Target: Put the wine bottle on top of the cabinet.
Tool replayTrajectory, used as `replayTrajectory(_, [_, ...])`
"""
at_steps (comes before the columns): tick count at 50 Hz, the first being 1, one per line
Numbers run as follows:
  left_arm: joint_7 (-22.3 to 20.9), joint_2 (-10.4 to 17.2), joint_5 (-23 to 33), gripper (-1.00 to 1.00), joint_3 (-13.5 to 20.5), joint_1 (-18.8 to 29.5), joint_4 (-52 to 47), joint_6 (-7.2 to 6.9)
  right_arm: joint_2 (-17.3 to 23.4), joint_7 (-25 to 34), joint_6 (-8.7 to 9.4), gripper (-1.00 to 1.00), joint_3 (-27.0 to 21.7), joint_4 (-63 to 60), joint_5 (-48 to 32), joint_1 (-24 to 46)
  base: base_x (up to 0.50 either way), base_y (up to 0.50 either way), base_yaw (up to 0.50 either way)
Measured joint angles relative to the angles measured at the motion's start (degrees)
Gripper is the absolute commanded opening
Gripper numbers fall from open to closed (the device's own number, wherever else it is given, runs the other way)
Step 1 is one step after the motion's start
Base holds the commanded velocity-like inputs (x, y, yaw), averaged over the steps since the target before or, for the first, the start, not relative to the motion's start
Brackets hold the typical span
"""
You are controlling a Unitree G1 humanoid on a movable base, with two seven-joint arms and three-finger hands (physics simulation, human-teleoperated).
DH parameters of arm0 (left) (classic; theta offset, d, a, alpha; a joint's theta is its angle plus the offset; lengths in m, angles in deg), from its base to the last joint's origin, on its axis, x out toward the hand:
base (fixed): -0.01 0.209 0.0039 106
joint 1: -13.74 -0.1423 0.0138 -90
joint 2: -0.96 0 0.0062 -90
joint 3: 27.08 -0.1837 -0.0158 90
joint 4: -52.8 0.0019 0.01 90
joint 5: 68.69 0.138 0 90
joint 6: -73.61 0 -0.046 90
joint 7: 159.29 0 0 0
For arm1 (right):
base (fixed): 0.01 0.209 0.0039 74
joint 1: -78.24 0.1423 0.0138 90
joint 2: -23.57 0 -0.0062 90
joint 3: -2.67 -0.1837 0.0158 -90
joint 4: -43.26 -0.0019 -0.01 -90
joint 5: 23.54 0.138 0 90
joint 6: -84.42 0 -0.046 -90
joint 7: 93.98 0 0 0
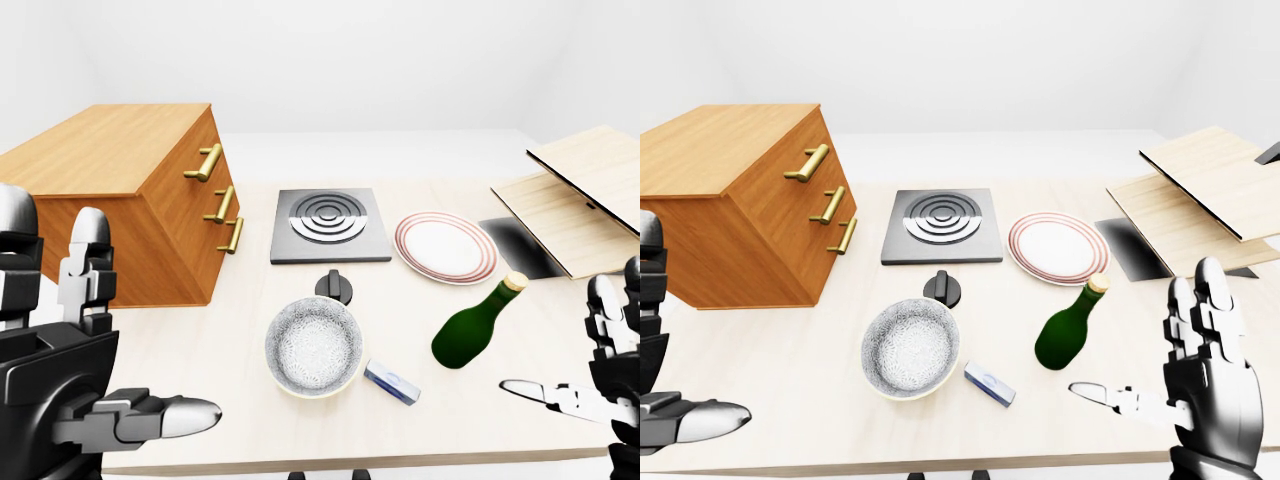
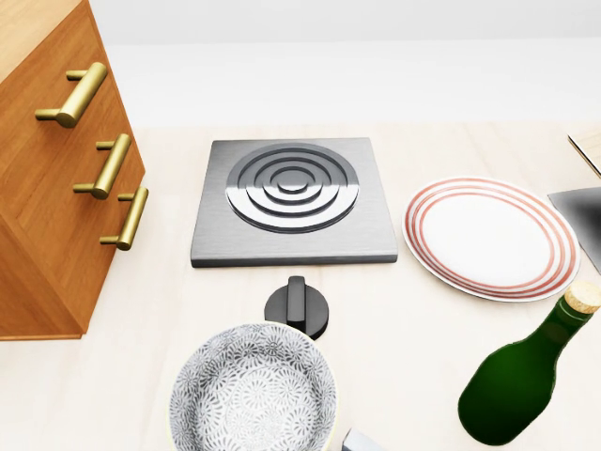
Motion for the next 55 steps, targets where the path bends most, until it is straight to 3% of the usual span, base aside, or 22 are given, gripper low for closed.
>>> replayTrajectory(34, [-1.8,-2.0,1.7,1.00,0.3,1.0,0.0,0.00,6.2,-5.9,0.00,1.00,5.2,12.8,0.0,4.7,0.00,0.00,0.00])
replayTrajectory(55, [-4.8,-4.9,3.7,1.00,1.0,1.7,0.0,0.00,10.0,-9.7,0.00,1.00,9.2,19.8,0.1,7.5,0.00,0.00,0.00])
